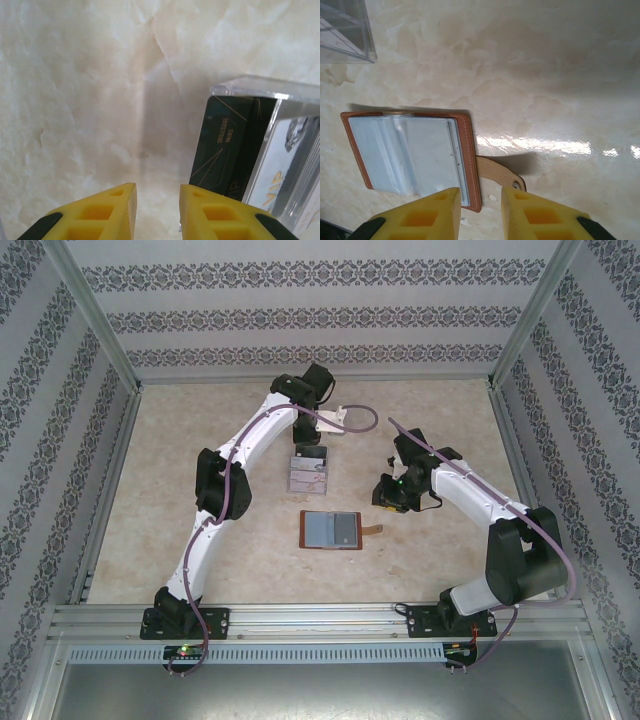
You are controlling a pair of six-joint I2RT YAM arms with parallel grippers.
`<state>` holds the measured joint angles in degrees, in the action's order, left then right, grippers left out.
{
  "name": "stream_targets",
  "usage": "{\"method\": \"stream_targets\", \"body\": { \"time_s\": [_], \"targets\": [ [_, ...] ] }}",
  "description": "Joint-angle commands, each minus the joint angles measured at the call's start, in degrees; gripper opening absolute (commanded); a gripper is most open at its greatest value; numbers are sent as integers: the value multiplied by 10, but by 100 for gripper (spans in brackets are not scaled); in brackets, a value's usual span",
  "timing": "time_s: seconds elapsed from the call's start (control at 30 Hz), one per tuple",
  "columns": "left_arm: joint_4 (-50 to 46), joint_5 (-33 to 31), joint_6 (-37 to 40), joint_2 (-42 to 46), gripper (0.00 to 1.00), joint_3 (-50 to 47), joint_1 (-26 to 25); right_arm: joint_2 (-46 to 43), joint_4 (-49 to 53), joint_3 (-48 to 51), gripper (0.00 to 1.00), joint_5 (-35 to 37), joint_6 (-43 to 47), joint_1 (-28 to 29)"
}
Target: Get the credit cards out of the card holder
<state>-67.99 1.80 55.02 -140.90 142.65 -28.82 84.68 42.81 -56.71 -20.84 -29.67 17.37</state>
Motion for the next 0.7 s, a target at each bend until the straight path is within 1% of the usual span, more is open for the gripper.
{"method": "stream_targets", "body": {
  "time_s": [0.0, 0.07, 0.17, 0.23, 0.33, 0.4, 0.5, 0.57, 0.67],
  "targets": [
    [2, 28, -142, 45, 26, 12, -4, 2, -14, 10, 28, -20, -5, 0],
    [-1, 31, -222, 55, 24, 11, -4, 1, -18, 12, 28, -25, -6, 1],
    [-11, 5, -345, 67, 24, 13, -3, 2, -21, 14, 28, -30, -7, 3],
    [-23, 8, -403, 76, 22, 12, -3, 3, -24, 16, 28, -35, -8, 5],
    [-25, 16, -490, 98, 21, -13, -3, 4, -29, 17, 28, -46, -11, 9],
    [-5, 36, -537, 120, 21, -51, -3, 4, -31, 17, 28, -51, -12, 13],
    [55, 107, -583, 168, 21, -137, -6, 4, -39, 23, 28, -65, -16, 17],
    [116, 119, -626, 213, 21, -216, -10, 5, -44, 26, 28, -71, -20, 22],
    [166, 127, -697, 260, 18, -294, -13, 10, -49, 29, 28, -76, -22, 29]
  ]
}}
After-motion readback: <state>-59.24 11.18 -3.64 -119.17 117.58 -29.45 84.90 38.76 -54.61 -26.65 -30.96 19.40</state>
